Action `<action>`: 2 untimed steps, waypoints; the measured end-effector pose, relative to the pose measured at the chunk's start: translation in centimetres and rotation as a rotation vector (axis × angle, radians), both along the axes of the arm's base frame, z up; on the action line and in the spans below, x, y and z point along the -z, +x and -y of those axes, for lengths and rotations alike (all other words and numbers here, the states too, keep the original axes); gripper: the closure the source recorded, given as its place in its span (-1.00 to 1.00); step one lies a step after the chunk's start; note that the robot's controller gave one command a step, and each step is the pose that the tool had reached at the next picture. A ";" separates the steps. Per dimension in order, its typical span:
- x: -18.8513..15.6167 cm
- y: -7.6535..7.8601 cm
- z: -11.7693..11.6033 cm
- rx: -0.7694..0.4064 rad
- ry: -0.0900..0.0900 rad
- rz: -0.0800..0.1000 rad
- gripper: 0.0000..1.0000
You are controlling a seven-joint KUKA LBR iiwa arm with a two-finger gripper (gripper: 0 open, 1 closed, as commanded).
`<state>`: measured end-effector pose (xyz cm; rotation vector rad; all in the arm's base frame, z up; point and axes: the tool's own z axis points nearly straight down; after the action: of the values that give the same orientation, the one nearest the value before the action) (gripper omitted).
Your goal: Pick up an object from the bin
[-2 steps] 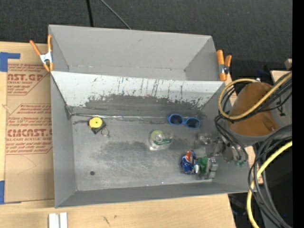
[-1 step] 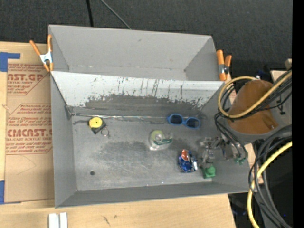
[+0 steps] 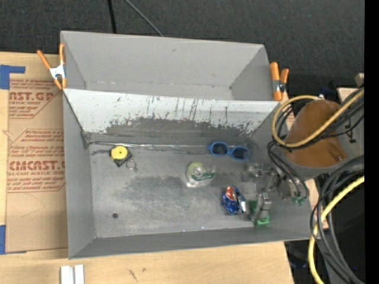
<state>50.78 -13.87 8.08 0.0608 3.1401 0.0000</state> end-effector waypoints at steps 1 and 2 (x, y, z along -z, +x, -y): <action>1.0 -2.4 -2.3 -0.066 -0.002 0.010 -1.00; 1.1 -2.7 -2.3 -0.066 -0.001 0.000 1.00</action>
Offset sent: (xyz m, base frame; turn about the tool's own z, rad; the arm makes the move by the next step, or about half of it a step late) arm -0.0269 0.0224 -0.0108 -0.0658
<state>48.12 -11.59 6.96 -0.0425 3.1405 -0.0008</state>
